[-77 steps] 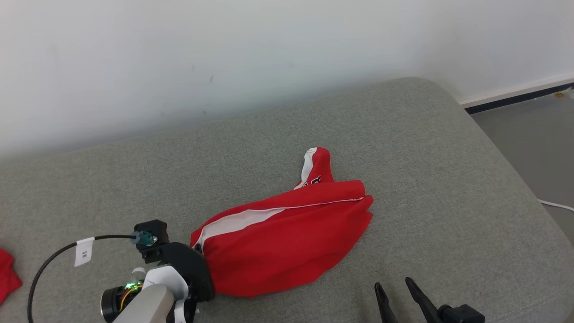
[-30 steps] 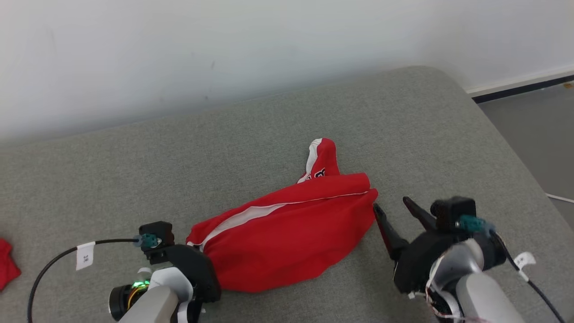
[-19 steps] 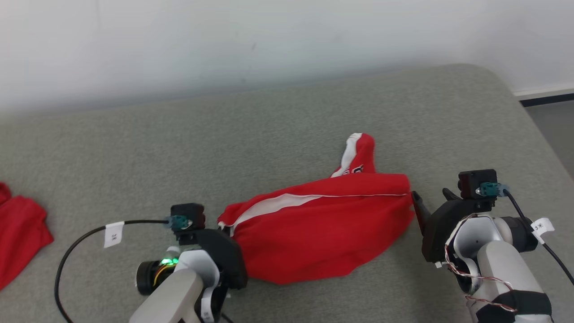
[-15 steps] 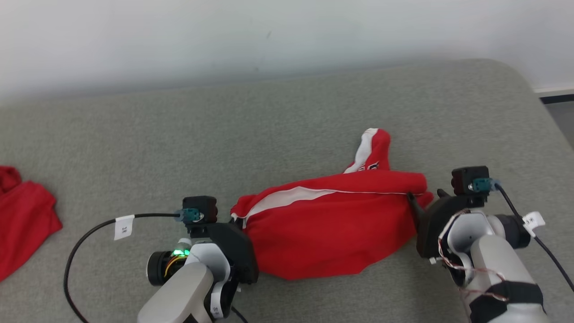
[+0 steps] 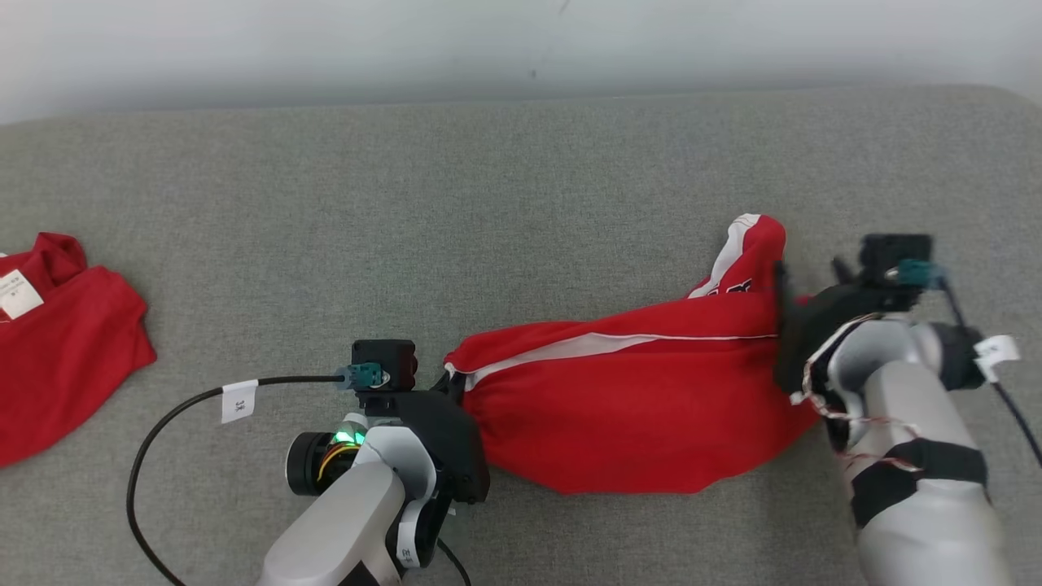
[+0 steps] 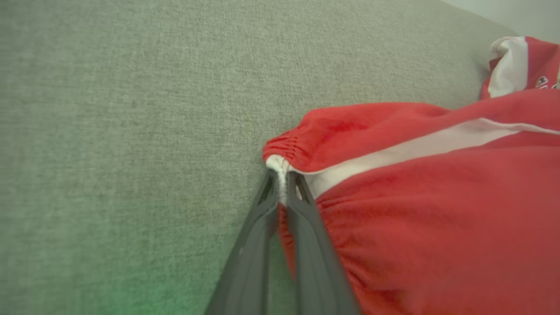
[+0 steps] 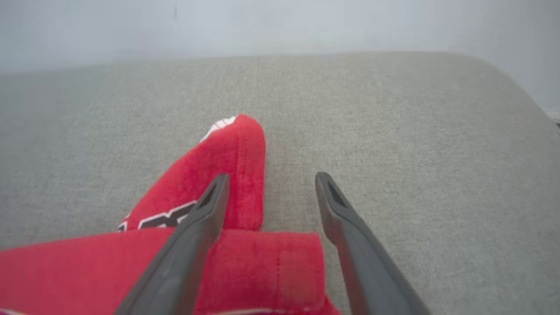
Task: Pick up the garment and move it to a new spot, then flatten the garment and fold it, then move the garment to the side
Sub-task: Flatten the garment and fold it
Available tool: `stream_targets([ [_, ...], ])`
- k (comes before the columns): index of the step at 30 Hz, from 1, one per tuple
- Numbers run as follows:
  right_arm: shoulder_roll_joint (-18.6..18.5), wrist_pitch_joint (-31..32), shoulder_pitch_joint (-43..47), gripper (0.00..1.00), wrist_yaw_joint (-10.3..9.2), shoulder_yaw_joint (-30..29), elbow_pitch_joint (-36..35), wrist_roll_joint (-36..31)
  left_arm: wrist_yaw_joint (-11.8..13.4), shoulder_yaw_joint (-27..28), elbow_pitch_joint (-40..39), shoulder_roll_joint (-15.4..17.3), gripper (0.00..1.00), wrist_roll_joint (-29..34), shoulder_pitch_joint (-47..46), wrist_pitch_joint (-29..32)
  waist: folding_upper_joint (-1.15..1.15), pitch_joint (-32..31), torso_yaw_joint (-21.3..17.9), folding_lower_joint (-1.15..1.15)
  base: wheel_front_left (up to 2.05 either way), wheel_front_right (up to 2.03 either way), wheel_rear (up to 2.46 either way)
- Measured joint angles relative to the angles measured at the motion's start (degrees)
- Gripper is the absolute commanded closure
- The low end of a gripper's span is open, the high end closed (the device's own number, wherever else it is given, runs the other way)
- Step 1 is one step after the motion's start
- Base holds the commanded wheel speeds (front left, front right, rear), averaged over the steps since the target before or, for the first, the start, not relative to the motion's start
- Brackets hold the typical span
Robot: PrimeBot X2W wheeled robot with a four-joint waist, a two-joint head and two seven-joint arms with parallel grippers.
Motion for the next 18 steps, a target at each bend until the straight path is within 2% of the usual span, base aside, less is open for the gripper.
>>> stream_targets([
  [3, -0.5, 4.2, 0.9, 0.0, 0.01, 4.4, 1.1, 0.3, 0.2, 0.0, 0.0, 0.2, 1.0, -0.1, 0.4, 0.0, 0.0, -0.7, -0.1, -0.01, 0.0, 0.0, 0.0],
  [8, -5.0, 7.2, 4.8, 0.0, 0.05, 8.9, -3.5, 2.4, 0.6, 0.3, -0.1, 0.7, 1.0, -0.5, 0.9, 0.0, 0.0, -1.4, -1.0, -0.01, 0.0, 0.0, 0.0],
  [12, -6.0, 9.3, 7.7, 0.0, 0.05, 10.8, -7.3, 4.6, 1.0, 0.3, -0.3, 0.7, 1.0, -0.6, 1.4, 0.0, 0.0, -1.6, -1.7, -0.01, 0.0, 0.0, 0.0],
  [18, -5.5, 13.2, 12.5, 0.0, 0.05, 13.5, -13.8, 9.9, 1.1, 0.3, -0.5, 1.0, 1.0, -0.7, 1.5, 0.3, -0.01, -1.6, -2.5, -0.01, 0.0, 0.0, 0.0],
])
